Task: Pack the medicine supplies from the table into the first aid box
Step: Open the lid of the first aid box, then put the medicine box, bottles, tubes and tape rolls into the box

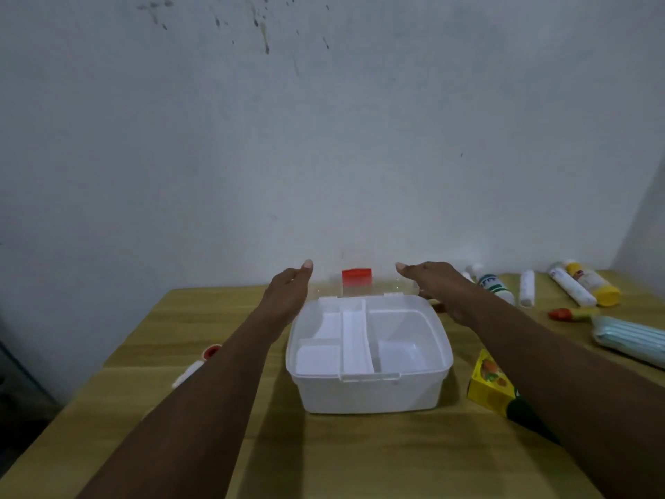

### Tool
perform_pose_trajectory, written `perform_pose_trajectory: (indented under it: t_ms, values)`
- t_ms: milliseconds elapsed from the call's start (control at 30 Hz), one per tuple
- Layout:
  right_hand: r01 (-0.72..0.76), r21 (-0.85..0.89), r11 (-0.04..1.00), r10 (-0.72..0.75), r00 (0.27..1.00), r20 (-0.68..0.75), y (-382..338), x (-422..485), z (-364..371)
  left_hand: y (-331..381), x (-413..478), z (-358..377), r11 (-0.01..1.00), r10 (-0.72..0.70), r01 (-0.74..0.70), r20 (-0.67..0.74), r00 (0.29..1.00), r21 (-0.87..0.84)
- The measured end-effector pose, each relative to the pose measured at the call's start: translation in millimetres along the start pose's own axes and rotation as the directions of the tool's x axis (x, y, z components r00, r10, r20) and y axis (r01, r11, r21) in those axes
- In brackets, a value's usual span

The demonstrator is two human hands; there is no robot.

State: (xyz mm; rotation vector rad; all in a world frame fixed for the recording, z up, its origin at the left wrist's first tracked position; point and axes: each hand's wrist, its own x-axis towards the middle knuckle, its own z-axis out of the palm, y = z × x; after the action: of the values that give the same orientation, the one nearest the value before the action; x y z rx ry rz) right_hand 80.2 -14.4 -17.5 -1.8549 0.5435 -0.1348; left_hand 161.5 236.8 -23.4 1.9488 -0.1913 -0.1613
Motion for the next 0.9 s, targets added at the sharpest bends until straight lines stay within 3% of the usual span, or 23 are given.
perform_pose_trajectory:
  t_ms: [133,300,467,600,733,833,900]
  values:
    - [-0.044,-0.003,0.999,0.044,0.998,0.038,12,-3,4,-8,-1,-1,0.998,-0.039,0.036,0.049,0.998,0.052]
    - [0.016,-0.065,0.998,-0.015,1.0,0.012,1,-22,-7,4,-12,-5,0.99,0.053,-0.054,0.01,0.999,0.133]
    - [0.107,-0.282,0.953,-0.093,0.994,0.064,-7,-57,-44,25,-32,5,0.926,0.186,-0.188,0.04,0.982,0.327]
    - [0.108,-0.545,0.831,-0.053,0.992,0.115,4,-93,-76,21,-53,18,0.816,0.252,-0.268,0.103,0.962,0.512]
    - [0.078,-0.771,0.632,0.025,0.992,0.121,32,-124,-95,5,-69,23,0.755,0.262,-0.28,0.118,0.958,0.593]
    - [0.033,-0.82,0.571,0.121,0.985,0.125,54,-137,-99,0,-81,25,0.737,0.279,-0.295,0.125,0.952,0.608]
    - [0.037,-0.836,0.547,0.097,0.99,0.107,63,-141,-99,1,-87,25,0.735,0.29,-0.306,0.127,0.949,0.605]
